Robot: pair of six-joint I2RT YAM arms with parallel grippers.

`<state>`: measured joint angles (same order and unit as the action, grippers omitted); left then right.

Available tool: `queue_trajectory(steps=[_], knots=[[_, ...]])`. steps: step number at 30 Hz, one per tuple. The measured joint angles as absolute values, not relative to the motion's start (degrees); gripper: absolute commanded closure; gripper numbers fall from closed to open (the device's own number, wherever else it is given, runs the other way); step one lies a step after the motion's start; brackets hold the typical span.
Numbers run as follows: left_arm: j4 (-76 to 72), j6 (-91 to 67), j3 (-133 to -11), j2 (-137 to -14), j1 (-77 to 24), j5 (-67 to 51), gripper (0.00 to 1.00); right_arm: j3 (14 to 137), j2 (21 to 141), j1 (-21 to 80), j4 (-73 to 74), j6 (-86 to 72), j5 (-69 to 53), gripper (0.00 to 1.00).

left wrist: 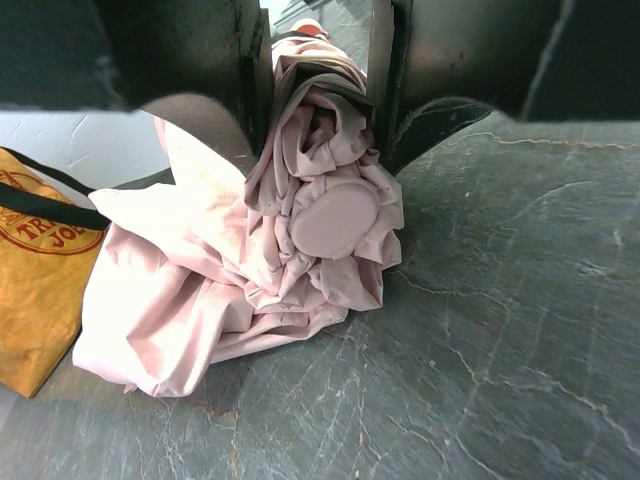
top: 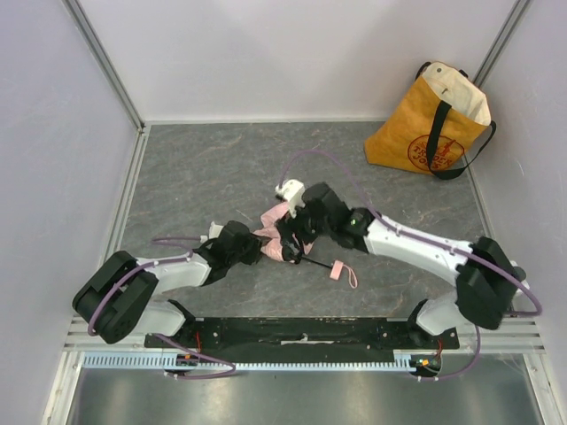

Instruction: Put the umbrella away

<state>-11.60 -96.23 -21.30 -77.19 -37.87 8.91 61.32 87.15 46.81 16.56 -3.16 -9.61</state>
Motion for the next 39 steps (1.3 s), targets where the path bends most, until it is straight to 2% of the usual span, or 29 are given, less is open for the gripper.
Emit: queue_trajectory(steps=[3,7,14,23,25,34,39], knots=[[-10.02,-96.23,-22.24,-77.38,-37.69,8.58,0.98,56.42,81.62,55.79,11.0,2.02,-0.89,0.14],[-6.79,-96.23,-24.51,-78.28,-37.54,7.57,0.98,51.18,80.71,64.53,3.95,8.8,5.98,0.19],[-4.6,-96.07,-26.11,-79.57,-36.21,4.89,0.98,48.56,90.15,68.58,-4.93,18.55,17.06,0.25],[-4.1,-95.68,-26.26,-79.33,-35.57,3.75,0.98,47.55,101.08,69.93,-14.44,23.59,25.02,0.35],[-3.86,-95.55,-26.3,-79.33,-35.38,3.4,0.98,48.14,103.31,70.43,-16.67,24.14,28.27,0.43],[-2.76,-94.21,-25.78,-78.17,-34.26,2.85,0.98,50.78,108.53,71.96,-19.7,25.36,36.18,1.0],[-2.94,-93.43,-24.64,-76.18,-33.61,2.7,0.98,51.86,108.31,72.23,-18.39,25.78,34.87,1.0]])
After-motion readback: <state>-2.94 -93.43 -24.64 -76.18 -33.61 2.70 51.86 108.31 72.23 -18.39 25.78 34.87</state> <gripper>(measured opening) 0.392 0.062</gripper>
